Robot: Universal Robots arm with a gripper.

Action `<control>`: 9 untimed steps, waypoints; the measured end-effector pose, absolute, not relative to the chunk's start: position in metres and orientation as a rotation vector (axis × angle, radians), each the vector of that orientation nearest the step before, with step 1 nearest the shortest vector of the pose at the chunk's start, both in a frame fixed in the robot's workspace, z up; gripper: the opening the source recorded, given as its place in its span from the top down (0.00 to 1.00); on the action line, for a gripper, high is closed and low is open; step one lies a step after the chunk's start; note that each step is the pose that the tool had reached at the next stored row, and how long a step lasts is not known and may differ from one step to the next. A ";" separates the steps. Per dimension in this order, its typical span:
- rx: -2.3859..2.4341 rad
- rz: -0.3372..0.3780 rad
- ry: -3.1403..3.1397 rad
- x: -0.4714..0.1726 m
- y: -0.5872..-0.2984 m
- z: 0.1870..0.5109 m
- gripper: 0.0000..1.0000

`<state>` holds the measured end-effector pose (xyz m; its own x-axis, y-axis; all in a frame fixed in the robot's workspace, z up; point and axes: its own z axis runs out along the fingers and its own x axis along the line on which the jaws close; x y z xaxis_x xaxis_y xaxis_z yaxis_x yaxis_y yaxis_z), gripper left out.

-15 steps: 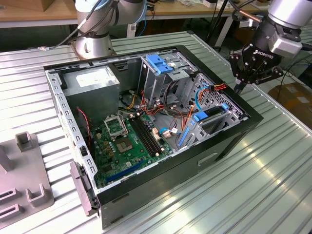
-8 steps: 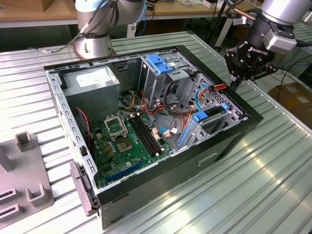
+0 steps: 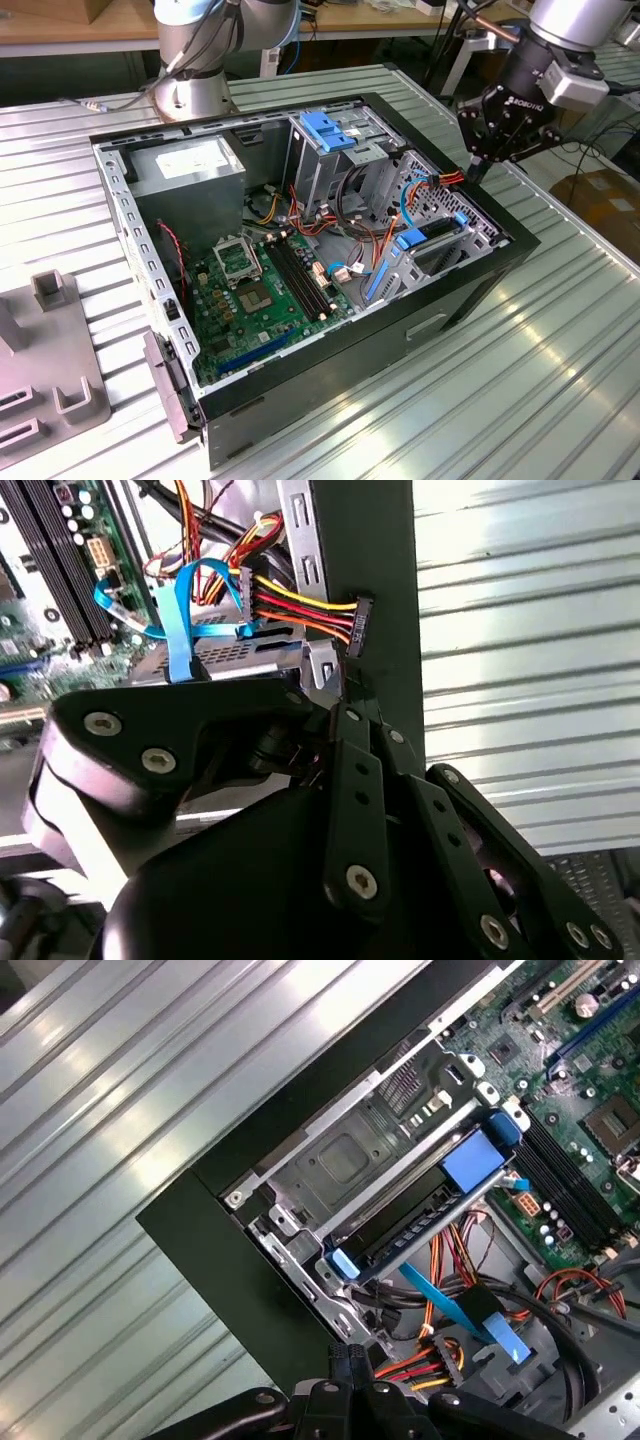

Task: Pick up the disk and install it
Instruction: 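Insert the first disk wire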

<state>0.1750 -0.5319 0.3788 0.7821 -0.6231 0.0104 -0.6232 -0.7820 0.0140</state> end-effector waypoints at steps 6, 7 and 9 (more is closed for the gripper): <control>2.978 0.009 -0.946 0.177 -0.527 0.377 0.90; 2.978 0.010 -0.944 0.177 -0.524 0.377 0.90; 2.977 0.011 -0.940 0.177 -0.516 0.377 0.90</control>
<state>0.1774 -0.5163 0.3773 0.8186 -0.5742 0.0129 -0.5744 -0.8184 0.0167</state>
